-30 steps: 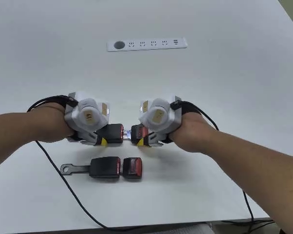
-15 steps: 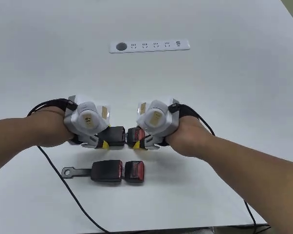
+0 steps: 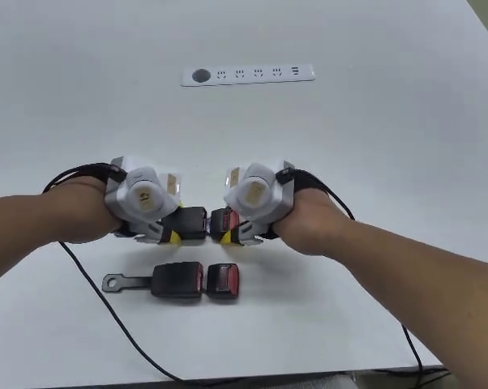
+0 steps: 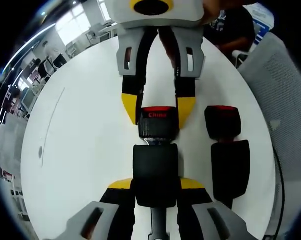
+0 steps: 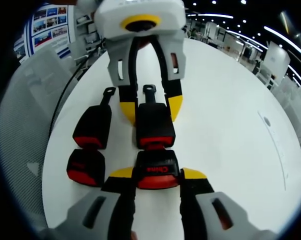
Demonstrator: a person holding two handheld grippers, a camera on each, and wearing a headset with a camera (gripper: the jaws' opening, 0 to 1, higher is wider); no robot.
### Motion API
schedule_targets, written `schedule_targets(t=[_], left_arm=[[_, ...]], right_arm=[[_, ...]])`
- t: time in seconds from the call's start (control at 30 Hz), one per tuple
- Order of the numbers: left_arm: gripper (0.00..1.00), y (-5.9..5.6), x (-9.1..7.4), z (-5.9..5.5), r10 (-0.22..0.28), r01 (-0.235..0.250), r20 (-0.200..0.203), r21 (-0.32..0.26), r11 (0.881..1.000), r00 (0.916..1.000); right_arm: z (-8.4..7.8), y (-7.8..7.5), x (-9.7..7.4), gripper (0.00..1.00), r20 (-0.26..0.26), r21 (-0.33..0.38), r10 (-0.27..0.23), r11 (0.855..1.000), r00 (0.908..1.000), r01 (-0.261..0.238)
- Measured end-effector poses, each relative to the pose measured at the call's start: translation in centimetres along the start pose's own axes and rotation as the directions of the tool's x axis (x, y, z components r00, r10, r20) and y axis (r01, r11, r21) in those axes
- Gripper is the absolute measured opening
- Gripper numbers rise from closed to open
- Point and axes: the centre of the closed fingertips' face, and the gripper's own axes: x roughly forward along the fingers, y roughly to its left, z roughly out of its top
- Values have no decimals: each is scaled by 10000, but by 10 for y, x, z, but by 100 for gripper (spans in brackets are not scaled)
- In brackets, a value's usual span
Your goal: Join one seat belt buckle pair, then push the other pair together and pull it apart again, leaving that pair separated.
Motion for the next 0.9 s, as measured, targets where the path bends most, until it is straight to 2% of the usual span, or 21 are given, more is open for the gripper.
schedule_targets(t=[0.13, 0.33, 0.53, 0.67, 0.7, 0.73, 0.9], left_arm=[[32, 0, 0, -1, -95, 96, -98, 125, 9999, 9999], [32, 0, 2, -2, -160, 161, -136, 90, 9998, 9998], [32, 0, 4, -3, -256, 261, -191, 227, 9994, 9995], [32, 0, 4, -4, -278, 283, -300, 165, 9995, 9992], [32, 0, 4, -4, -279, 283, -292, 156, 9995, 9992], [32, 0, 5, -5, -276, 280, -274, 139, 9995, 9992], [33, -2, 3, -2, -230, 230, -162, 4, 9997, 9996]], right_arm=[[-2, 1, -1, 33, -55, 0, 20, 10000, 10000, -20], [-13, 0, -10, 33, -166, 173, 33, 9998, 9999, -30], [-17, 0, -14, 34, -179, -57, 230, 9997, 9996, -231], [-27, 0, -20, 34, -273, -49, 296, 9995, 9992, -297], [-35, 0, -24, 35, -500, -129, 286, 9995, 9983, -293], [-36, -1, -26, 35, -357, 5, 275, 9996, 9990, -275], [-58, -1, -42, 35, -617, 168, 165, 9997, 9980, -154]])
